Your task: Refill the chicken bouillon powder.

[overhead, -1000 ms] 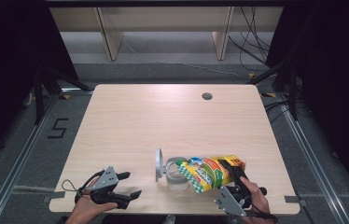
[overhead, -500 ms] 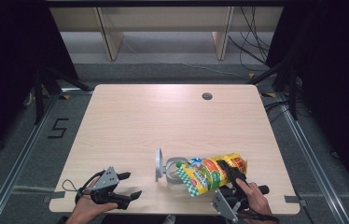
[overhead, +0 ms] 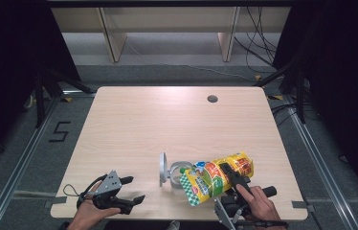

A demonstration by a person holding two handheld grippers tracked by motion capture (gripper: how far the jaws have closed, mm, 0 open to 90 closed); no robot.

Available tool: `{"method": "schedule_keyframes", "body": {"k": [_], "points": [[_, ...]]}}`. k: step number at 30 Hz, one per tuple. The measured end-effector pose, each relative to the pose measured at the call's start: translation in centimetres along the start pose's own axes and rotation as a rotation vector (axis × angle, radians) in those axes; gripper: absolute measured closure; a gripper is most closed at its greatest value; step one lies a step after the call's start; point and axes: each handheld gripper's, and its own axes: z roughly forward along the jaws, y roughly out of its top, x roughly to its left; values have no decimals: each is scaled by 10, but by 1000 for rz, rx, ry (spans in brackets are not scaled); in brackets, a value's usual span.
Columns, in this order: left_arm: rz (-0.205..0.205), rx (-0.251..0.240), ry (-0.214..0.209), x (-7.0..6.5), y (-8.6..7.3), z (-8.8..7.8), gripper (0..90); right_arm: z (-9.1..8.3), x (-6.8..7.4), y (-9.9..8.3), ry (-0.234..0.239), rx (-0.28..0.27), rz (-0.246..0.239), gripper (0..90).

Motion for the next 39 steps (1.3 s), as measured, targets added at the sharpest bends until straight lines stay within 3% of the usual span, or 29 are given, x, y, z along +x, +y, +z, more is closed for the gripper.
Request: {"method": "schedule_keyframes", "body": {"k": [3, 4, 5, 6, 9, 10, 12, 14, 15, 16, 18, 20, 24, 25, 27, 30, 39], "points": [[-29, -30, -10, -2, 0, 1, 205, 1, -2, 5, -8, -3, -49, 442], [-30, -30, -10, -2, 0, 1, 205, 1, 0, 5, 6, 2, -30, 443], [24, -10, 4, 1, 1, -1, 204, 1, -3, 6, -4, -1, -67, 445], [-3, -33, -4, -1, 0, 0, 204, 2, -2, 7, 0, 0, -66, 447], [-15, -26, -5, -2, 0, -1, 204, 2, -5, 9, -11, 1, -115, 449], [12, -31, -14, -1, 1, 0, 204, 2, -5, 10, -5, 4, -117, 449], [11, -31, -17, -1, 1, 0, 204, 3, -6, 10, -5, 6, -128, 450], [11, -30, -10, -1, 1, -1, 204, 3, -4, 9, 4, 22, -103, 452], [-20, -28, -4, -2, 0, 0, 204, 3, -4, 9, 2, 24, -105, 452], [-33, -39, -17, -2, 0, 1, 204, 3, -7, 9, -7, 18, -145, 452], [-24, -39, -5, -2, -1, 1, 204, 2, -11, 9, -9, 24, -185, 456], [-20, -28, -4, -2, 0, 0, 204, 2, -8, 8, -10, 29, -139, 457], [-18, -25, -13, -1, -1, 0, 204, 2, -14, 9, 0, 23, -204, 457], [-19, -25, -11, -1, 0, 0, 204, 1, -13, 9, 9, 34, -191, 458], [-28, -43, -7, -2, -1, 1, 204, 4, -12, 8, -5, -4, -189, 458], [-20, -35, -5, -2, -1, 1, 204, 2, -13, 10, 19, 21, -202, 459], [-19, -25, -12, -2, -1, 0, 204, 5, -16, 10, 13, 9, -221, 459]]}}
